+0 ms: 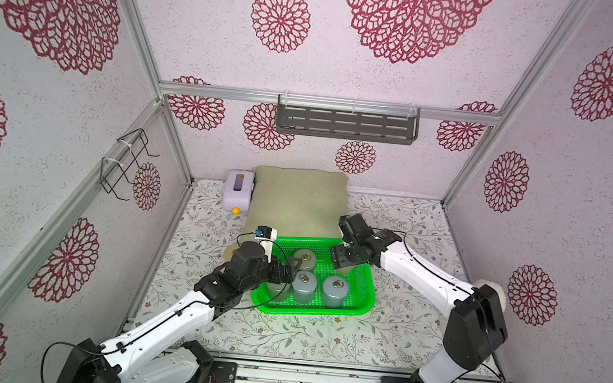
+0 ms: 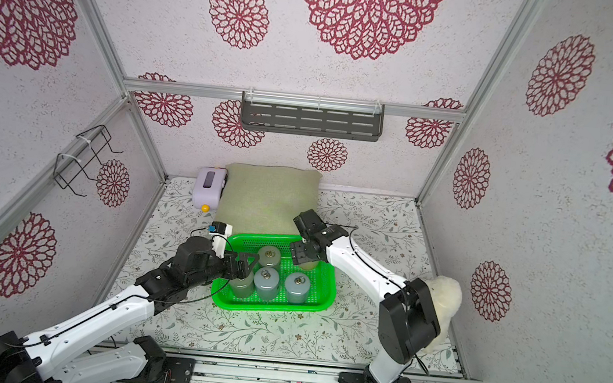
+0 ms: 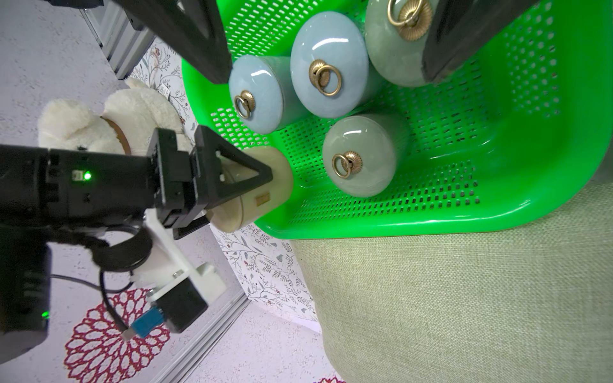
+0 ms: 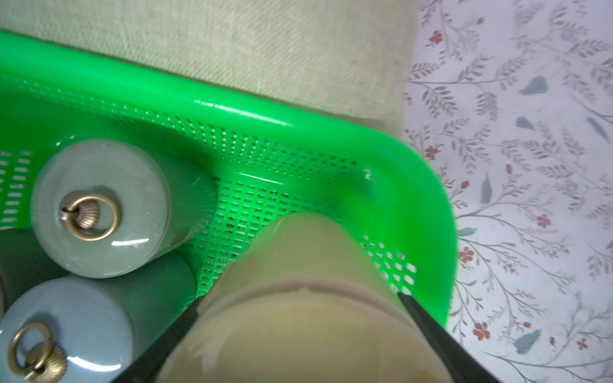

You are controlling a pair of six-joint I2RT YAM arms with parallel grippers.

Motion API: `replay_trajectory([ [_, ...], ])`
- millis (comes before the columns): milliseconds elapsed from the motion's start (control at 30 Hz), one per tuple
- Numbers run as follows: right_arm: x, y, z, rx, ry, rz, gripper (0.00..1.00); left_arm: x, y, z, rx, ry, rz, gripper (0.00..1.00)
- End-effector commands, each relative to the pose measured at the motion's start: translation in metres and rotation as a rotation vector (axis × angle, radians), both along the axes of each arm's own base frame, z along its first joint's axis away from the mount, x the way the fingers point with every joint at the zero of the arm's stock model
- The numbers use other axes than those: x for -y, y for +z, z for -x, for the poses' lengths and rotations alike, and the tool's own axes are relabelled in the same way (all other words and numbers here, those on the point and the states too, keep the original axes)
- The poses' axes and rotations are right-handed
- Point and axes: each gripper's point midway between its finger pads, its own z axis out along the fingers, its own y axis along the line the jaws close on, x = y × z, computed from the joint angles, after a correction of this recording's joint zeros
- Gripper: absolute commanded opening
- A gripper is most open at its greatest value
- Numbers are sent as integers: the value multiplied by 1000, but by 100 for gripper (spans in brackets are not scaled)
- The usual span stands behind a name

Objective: Take the tea canister out of the basket
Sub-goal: Pick up the tea canister from the basket.

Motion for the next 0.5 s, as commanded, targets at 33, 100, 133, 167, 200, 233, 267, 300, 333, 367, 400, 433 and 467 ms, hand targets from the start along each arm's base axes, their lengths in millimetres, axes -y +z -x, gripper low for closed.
replay_trajectory([
  [33,41,69,-21,175,-145,-85,68,6,11,6,38,-28,27,97],
  [100,60,75,-24,191,-190,-88,68,7,13,7,42,-33,31,97],
  [133,70,78,-25,199,-213,-86,68,8,14,8,44,-37,32,97],
  [167,81,79,-27,203,-239,-87,69,9,15,9,48,-39,34,97],
  [200,89,80,-28,206,-257,-87,69,9,16,10,48,-42,36,97],
  [233,99,80,-29,208,-280,-86,69,10,17,11,50,-46,38,98],
  [267,109,77,-29,207,-303,-83,69,11,18,12,53,-50,41,97],
  [300,116,75,-30,207,-321,-83,69,12,20,13,54,-53,44,97],
  [333,124,70,-30,202,-341,-81,69,13,21,14,57,-57,46,97],
  [367,131,65,-30,197,-359,-75,70,14,21,15,58,-66,46,97],
  [400,136,59,-30,192,-372,-70,70,16,23,17,59,-72,49,97],
  [433,140,51,-31,181,-385,-68,70,17,23,18,60,-78,51,97],
  [467,143,45,-31,172,-393,-67,70,19,24,19,62,-84,52,97],
])
